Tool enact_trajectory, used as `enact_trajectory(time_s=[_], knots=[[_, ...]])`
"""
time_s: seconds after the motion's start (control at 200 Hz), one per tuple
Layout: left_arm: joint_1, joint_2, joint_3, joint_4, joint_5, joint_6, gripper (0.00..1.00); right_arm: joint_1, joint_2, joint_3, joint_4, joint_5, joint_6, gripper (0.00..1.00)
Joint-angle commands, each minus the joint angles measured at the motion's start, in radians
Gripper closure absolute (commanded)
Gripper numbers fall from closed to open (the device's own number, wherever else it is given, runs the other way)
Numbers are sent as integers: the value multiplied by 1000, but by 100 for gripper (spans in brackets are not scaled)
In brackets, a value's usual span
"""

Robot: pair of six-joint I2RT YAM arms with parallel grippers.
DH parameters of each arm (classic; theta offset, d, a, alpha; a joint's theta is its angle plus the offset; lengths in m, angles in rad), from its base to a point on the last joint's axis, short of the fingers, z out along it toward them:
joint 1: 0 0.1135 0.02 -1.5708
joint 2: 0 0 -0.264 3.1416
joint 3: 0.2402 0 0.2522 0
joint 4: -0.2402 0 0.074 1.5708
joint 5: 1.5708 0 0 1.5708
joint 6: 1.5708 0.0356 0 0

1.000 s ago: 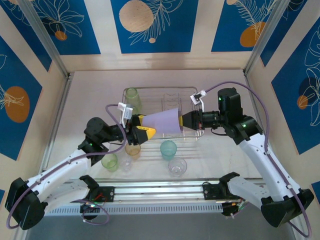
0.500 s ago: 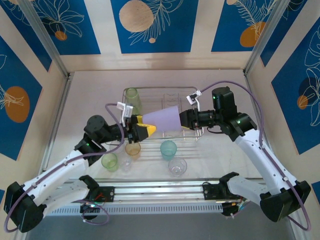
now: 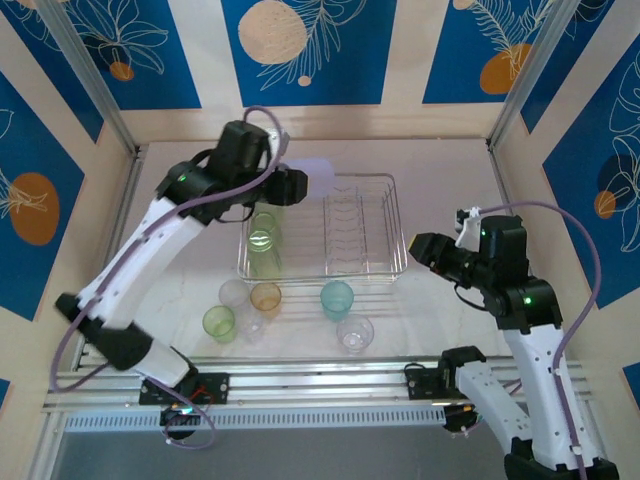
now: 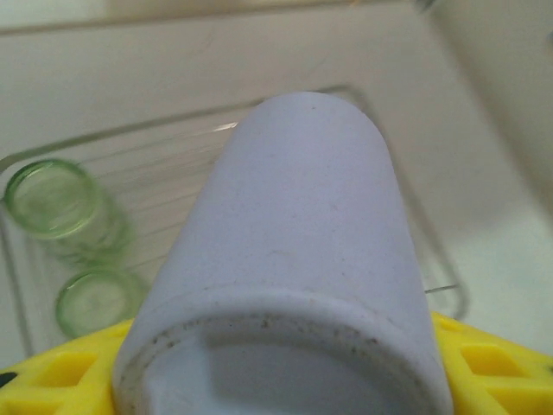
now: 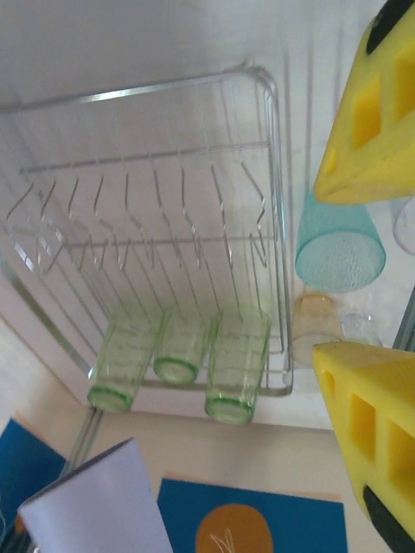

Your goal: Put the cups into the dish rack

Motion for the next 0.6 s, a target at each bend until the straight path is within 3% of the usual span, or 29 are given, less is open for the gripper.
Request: enact_trajectory(time_s=[0.0,0.115,0.25,0.45,0.595], knots=[[-6,141,155,-258,-166,117,100,-26,1,-43,-57,-18,0,54],[-6,301,312,-323,-222,188,100,-30,-30,-92,-64,-27,8,57],[-10,444,447,-356,-208,236,100,-31,-75,-153,-69,-35,16,58],[-5,567,519,-357,-251,257,100,-31,-96,-204,-55,-64,40,58],[-4,633,536,-342,-224,270,100,-31,-95,-210,-47,-65,41,58]])
